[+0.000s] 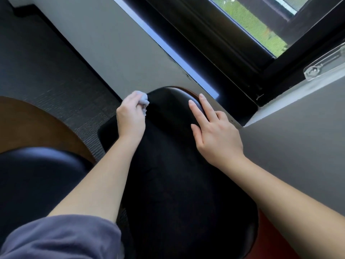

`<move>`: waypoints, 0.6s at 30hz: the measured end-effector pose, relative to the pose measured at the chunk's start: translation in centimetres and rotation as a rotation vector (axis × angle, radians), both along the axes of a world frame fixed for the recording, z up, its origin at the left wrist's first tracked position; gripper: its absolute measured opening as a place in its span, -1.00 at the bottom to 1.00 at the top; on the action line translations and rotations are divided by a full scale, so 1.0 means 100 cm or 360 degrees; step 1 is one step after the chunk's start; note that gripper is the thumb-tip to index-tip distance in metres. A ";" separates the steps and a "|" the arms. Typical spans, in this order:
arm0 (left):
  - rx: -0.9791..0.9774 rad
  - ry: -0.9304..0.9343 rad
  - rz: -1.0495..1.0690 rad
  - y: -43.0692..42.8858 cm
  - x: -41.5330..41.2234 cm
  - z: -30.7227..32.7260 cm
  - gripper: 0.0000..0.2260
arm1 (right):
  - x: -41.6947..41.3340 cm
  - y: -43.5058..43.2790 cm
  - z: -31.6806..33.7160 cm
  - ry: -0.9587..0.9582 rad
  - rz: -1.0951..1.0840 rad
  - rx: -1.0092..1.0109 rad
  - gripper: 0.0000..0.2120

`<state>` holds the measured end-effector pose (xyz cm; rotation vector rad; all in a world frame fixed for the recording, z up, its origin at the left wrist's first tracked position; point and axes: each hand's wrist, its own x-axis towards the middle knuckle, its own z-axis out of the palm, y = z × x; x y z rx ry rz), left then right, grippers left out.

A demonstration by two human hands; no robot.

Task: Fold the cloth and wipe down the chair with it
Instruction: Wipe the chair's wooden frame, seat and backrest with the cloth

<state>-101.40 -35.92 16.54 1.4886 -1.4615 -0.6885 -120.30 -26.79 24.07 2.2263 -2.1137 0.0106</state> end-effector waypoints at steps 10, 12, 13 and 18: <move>0.0153 -0.0187 0.0124 -0.002 0.031 -0.032 -0.76 | 0.000 -0.001 0.000 0.0008 0.0010 -0.0019 -0.48; -0.0035 -0.0105 0.0055 0.005 0.015 -0.018 -0.76 | 0.001 -0.001 0.000 0.0015 0.0002 -0.0023 -0.48; -0.0127 -0.0069 0.0008 0.013 0.004 -0.015 -0.74 | 0.000 -0.001 0.000 0.0019 -0.0001 -0.0028 -0.48; -0.0004 -0.0025 0.0045 0.028 0.008 -0.038 -0.69 | 0.001 -0.001 -0.001 0.0030 0.0006 -0.0037 -0.48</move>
